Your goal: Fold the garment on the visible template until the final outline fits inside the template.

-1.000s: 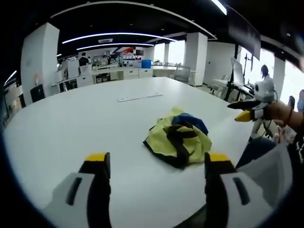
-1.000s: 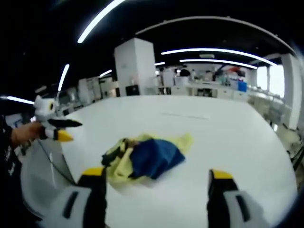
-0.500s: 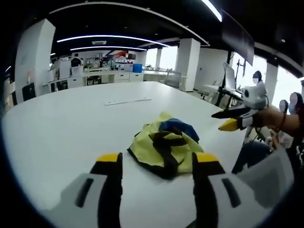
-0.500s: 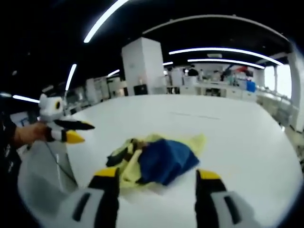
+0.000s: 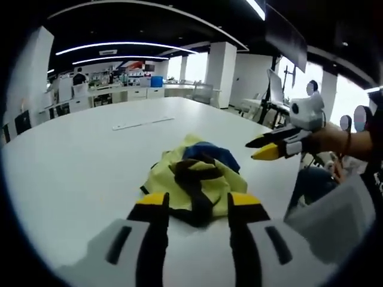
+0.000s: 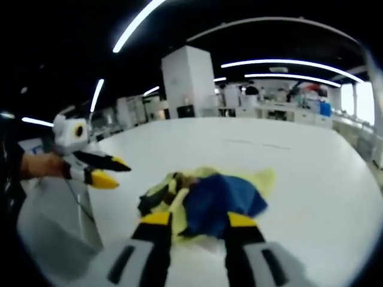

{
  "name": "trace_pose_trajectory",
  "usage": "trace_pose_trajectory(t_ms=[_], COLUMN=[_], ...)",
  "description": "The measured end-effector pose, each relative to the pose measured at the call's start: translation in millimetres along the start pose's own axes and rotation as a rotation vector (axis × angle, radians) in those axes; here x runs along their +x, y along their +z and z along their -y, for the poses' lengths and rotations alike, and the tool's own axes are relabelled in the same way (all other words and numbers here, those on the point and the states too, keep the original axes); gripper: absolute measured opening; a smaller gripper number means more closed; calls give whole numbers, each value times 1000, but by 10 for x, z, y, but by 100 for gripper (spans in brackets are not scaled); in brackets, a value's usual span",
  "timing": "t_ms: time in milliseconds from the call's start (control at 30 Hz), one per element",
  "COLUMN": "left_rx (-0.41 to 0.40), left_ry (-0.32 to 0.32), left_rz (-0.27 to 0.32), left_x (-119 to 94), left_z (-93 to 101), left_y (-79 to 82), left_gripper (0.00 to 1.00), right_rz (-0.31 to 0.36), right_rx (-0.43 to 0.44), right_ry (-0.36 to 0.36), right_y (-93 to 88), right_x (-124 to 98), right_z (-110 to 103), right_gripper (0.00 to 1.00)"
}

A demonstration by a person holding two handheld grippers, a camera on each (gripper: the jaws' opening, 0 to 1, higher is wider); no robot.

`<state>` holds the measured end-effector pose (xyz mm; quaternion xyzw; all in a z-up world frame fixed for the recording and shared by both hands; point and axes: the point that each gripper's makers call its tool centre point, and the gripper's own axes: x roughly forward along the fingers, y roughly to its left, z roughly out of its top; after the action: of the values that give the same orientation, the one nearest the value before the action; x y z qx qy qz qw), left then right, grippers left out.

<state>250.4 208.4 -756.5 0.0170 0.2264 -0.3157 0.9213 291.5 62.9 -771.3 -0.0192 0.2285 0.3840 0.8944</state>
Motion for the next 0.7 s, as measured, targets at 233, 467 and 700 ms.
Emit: trace_pose_trajectory(t_ms=[233,467,700], left_rx=[0,-6,5], left_ry=[-43,-63,-76], left_rz=[-36,-63,-115], left_x=[97,183,299], left_z=[71,67,88], left_y=[-105,-229,-364], left_gripper=[25,18,14], right_rz=[-25,-50,-88], right_rx=[-23,-37,-52], right_ry=[37,63,80], right_y=[-47,-108,-175], right_x=[133,261,338], right_z=[-81,-131,-171], right_gripper=[21,14,9])
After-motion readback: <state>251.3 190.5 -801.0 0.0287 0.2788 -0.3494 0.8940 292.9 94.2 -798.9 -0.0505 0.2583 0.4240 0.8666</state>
